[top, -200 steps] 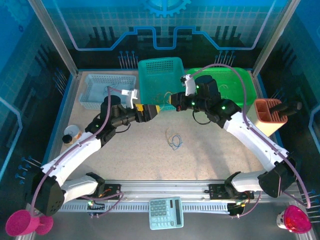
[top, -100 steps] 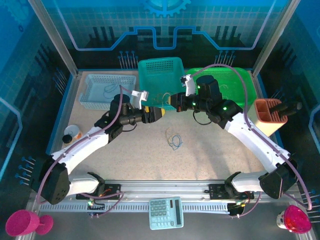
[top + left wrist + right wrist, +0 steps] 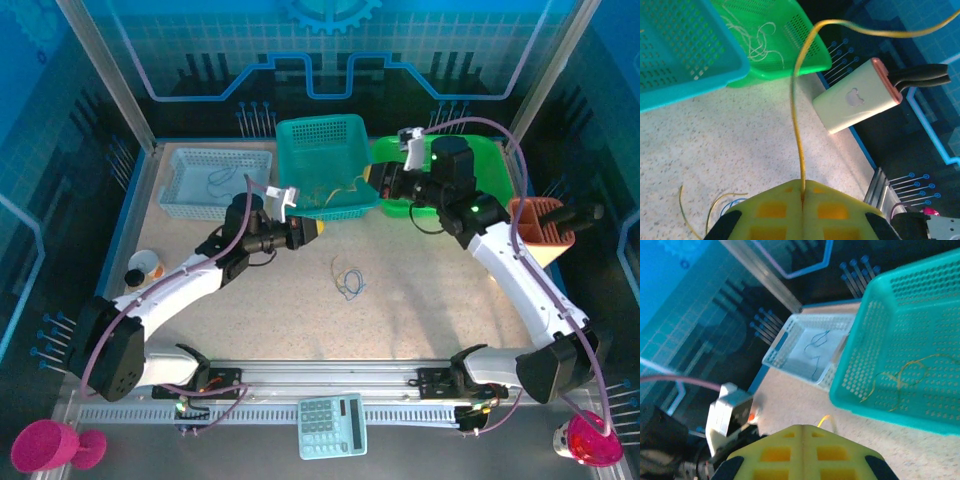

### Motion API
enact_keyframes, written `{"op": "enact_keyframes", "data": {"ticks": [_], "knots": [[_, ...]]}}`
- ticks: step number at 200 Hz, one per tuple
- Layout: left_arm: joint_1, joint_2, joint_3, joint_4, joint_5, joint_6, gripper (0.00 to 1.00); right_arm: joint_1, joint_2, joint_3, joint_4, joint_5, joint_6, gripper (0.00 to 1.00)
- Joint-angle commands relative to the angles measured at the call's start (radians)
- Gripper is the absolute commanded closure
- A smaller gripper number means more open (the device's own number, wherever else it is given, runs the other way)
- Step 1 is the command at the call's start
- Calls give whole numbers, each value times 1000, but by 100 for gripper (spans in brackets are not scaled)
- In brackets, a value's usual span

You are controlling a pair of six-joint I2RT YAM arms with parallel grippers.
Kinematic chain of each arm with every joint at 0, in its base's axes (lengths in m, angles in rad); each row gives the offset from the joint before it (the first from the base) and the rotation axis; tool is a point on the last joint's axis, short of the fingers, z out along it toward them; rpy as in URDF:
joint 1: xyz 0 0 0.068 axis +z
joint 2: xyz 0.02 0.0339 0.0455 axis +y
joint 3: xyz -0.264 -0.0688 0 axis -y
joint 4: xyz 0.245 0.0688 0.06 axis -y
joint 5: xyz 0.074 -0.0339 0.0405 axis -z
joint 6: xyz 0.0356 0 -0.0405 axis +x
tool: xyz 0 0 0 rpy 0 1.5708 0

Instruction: Untangle the cables

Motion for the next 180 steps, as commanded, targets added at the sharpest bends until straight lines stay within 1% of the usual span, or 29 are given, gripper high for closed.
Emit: {"op": "enact_keyframes", "data": {"ticks": [1, 18, 36, 67, 101, 116, 134, 161, 180], "knots": [[1, 10, -56, 52, -30, -32, 100, -72, -30, -20, 64, 10, 51, 100], [-1, 21, -95, 87, -31, -51, 100, -127, -23, -33, 95, 23, 84, 100], [-1, 32, -131, 120, -24, -68, 100, -146, 3, -27, 121, 30, 102, 100], [0, 51, -170, 153, -27, -77, 100, -125, 77, 14, 141, 80, 98, 100], [2, 64, -176, 191, -25, -91, 100, -67, 177, 77, 148, 104, 72, 100], [2, 54, -152, 182, -12, -93, 100, -50, 202, 83, 144, 108, 59, 100], [5, 35, -100, 142, -4, -82, 100, -43, 205, 49, 155, 115, 56, 100], [20, 27, -4, 94, 2, -79, 100, -39, 163, -58, 191, 115, 62, 100], [42, 53, 101, 34, -20, -66, 100, -35, 110, -147, 197, 135, 55, 100]]}}
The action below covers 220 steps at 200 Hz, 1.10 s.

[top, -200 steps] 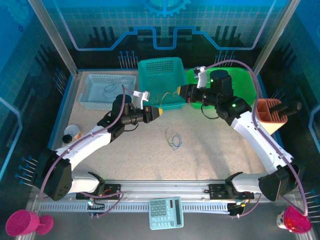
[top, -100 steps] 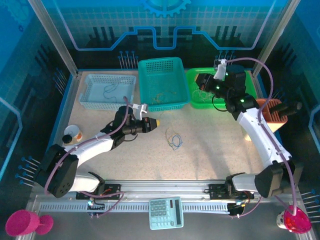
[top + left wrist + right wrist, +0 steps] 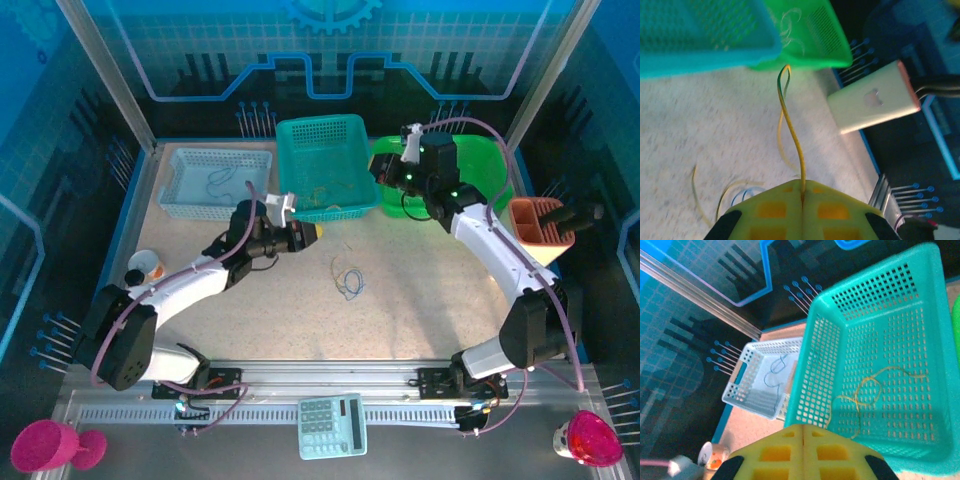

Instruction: Untangle the cables

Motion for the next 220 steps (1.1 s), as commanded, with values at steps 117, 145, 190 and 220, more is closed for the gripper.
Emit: {"op": "enact_keyframes", "data": {"ticks": [117, 145, 190, 220], "knots": [[147, 460, 647, -375, -169, 97, 100, 220, -281, -442, -175, 226, -167, 81], [148, 520, 718, -453, -180, 136, 87, 271, -228, -487, -162, 257, -170, 63], [147, 519, 786, -564, -201, 209, 23, 331, -146, -497, -148, 282, -173, 34], [147, 463, 787, -601, -201, 243, 9, 347, -119, -498, -142, 282, -169, 34]]}}
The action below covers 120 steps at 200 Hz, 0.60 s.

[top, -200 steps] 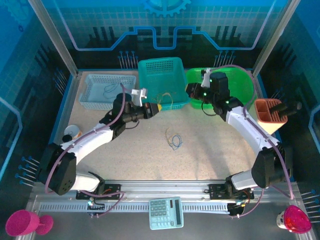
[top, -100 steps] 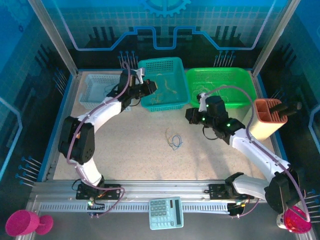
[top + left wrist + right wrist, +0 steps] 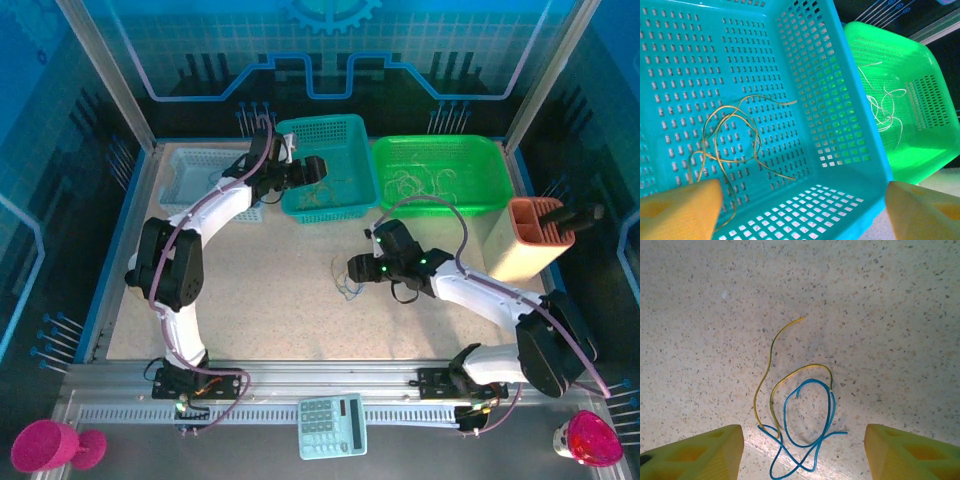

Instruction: Untangle the cables

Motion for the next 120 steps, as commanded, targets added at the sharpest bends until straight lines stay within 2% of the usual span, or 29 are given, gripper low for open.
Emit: {"op": "enact_keyframes", "data": {"ticks": [1, 35, 67, 99, 120], "knots": [[1, -68, 23, -73, -6, 55, 9, 20, 16, -6, 7, 22, -4, 34], [-2, -179, -76, -47, 58, 4, 7, 28, 17, -21, 4, 26, 2, 34], [-32, -307, -266, -2, 90, -86, 8, 32, 25, -43, 13, 24, 13, 35], [-110, -385, -401, -40, 50, -136, 12, 33, 50, -63, 32, 20, 16, 38], [-174, -401, -440, -97, -14, -131, 16, 35, 70, -75, 52, 20, 18, 47]]}}
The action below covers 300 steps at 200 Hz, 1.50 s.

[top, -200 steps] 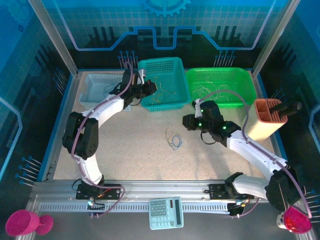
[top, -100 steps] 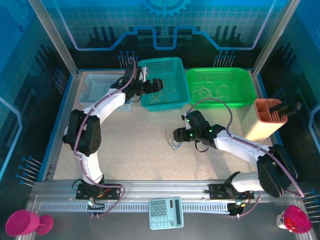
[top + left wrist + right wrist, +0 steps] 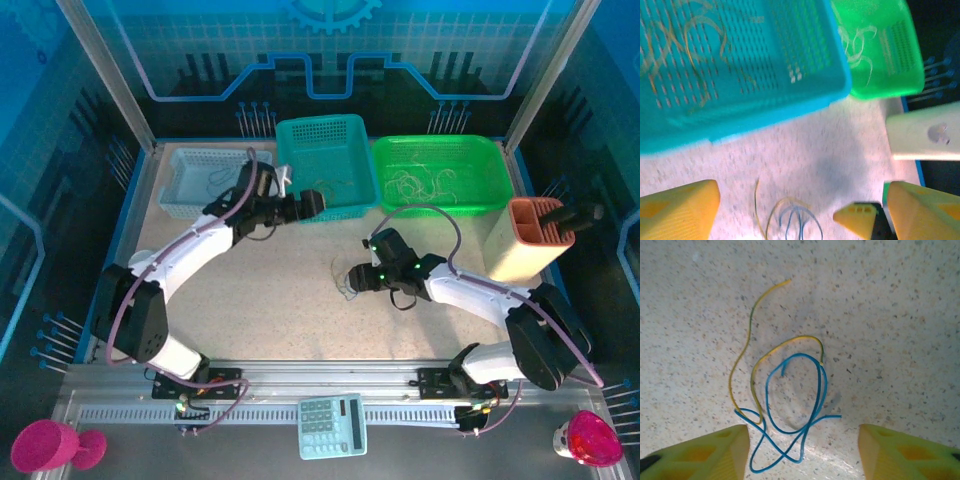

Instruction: Untangle the cables

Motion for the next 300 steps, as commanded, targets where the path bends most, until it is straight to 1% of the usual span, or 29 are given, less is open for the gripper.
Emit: {"op": "enact_keyframes", "data": {"ticks": [1, 19, 45, 73, 88, 102, 152, 178, 233, 277, 300], "knots": [[-62, -28, -46, -72, -57, -28, 16, 16, 26, -20, 31, 13, 12, 47], [-113, -12, -55, -111, -111, -15, 19, 16, 39, -30, 49, 22, 18, 55], [-158, 49, -54, -137, -140, -1, 27, 16, 51, -46, 73, 26, 26, 73], [-193, 121, -43, -145, -169, 5, 28, 16, 55, -64, 92, 26, 34, 92], [-212, 160, -32, -152, -192, 15, 28, 16, 57, -75, 99, 33, 38, 98], [-225, 191, -23, -153, -204, 18, 28, 15, 60, -86, 105, 36, 41, 100], [-252, 275, 19, -151, -234, 28, 30, 16, 58, -106, 117, 40, 50, 100], [-266, 304, 56, -167, -263, 46, 35, 15, 53, -110, 121, 44, 52, 100], [-286, 388, 149, -228, -330, 81, 50, 16, 44, -128, 130, 50, 61, 100], [-298, 422, 174, -251, -375, 98, 57, 16, 22, -137, 128, 53, 64, 100], [-302, 434, 185, -258, -399, 110, 58, 16, 18, -138, 127, 55, 64, 100]]}}
